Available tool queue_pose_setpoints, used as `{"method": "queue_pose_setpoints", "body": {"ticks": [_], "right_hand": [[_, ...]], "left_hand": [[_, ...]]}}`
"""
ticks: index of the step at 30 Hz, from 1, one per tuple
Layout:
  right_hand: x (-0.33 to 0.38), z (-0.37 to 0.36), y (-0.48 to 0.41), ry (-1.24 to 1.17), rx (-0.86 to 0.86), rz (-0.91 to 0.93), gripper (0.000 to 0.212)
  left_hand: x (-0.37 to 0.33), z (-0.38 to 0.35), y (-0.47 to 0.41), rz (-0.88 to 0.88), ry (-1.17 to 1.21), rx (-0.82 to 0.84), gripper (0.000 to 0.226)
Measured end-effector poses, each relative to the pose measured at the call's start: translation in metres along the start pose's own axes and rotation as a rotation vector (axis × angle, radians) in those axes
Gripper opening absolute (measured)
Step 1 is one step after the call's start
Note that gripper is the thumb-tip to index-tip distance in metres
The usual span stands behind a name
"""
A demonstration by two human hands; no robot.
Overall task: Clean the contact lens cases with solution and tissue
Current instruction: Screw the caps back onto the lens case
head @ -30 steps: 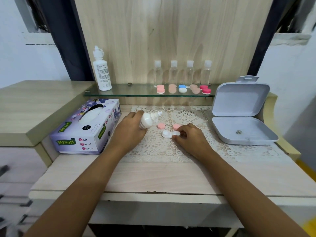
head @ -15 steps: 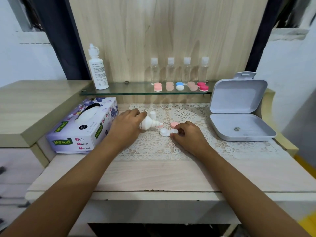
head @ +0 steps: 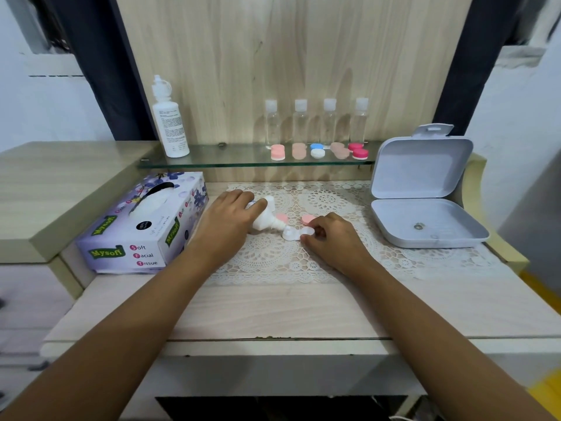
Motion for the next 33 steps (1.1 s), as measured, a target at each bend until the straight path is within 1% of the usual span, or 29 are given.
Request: {"method": "queue_pose_setpoints", "body": {"ticks": [10,21,33], "right_hand": [[0.0013,0.0004,0.0008,0.002,0.004,0.004,0.033],[0.0021,0.0012,0.0013,0.001,-0.002,0.010,0.031],[0.0014,0.0001,0.0002,-0.008,0.006,0.005,0.030]], "left_hand": [[-0.0022,0.0007,-0.0012,-0.014,-0.025,-0.063,0.059],[-0.0024,0.0023,-0.0009,-0.028,-0.026,-0.066,0.060],[-0.0028,0.0035,-0.0005,-0.028,-0.024,-0.088,0.057]]}}
Point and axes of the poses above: each hand's wrist, its own y-axis away from the middle knuckle, its own z-axis out of the back of the hand, x = y × z, the point moved 10 cm from there along -y, towards the middle knuckle, and after that the axes turned 13 degrees about x, right-handed, at the moved point
